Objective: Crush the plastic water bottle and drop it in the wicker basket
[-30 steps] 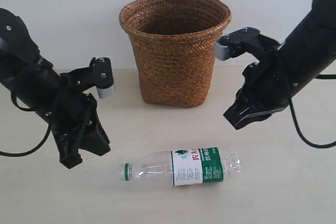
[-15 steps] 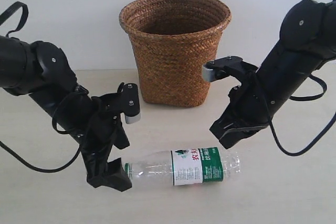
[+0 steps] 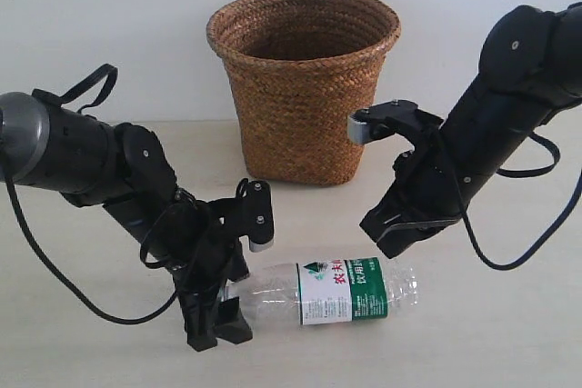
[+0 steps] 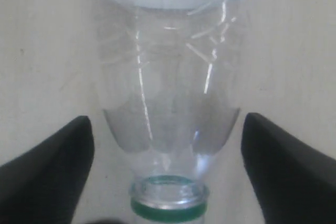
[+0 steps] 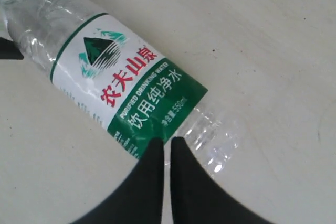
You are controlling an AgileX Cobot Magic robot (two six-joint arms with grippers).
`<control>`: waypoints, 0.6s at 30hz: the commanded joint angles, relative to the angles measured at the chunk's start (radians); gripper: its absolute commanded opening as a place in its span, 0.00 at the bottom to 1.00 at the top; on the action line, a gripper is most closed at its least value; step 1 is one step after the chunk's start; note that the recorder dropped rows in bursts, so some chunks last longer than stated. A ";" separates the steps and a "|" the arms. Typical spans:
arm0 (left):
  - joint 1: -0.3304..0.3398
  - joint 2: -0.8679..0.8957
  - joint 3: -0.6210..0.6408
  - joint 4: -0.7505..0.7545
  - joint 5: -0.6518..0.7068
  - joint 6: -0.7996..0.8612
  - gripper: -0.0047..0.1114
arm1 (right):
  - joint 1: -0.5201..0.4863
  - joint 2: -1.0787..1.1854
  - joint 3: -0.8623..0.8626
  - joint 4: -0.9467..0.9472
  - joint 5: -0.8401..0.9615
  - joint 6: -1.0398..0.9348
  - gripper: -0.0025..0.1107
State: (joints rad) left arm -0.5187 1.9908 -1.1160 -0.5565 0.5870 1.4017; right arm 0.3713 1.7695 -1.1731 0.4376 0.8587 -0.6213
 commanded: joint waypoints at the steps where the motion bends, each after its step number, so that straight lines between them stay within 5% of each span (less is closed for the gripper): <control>1: -0.005 0.000 -0.005 -0.005 -0.014 0.006 0.34 | 0.001 -0.003 -0.004 0.004 -0.004 -0.005 0.02; 2: -0.005 0.000 -0.005 -0.003 -0.012 0.006 0.20 | 0.001 -0.003 -0.004 0.007 -0.004 -0.005 0.02; 4: -0.005 0.000 -0.005 -0.001 -0.012 0.009 0.08 | 0.001 -0.003 -0.004 0.042 0.009 -0.005 0.02; 18: -0.005 0.000 -0.005 -0.008 -0.008 -0.004 0.07 | 0.001 0.136 -0.004 0.261 -0.006 -0.044 0.02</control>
State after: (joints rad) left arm -0.5187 1.9918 -1.1160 -0.5565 0.5826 1.4060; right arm 0.3713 1.8703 -1.1746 0.6777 0.8611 -0.6341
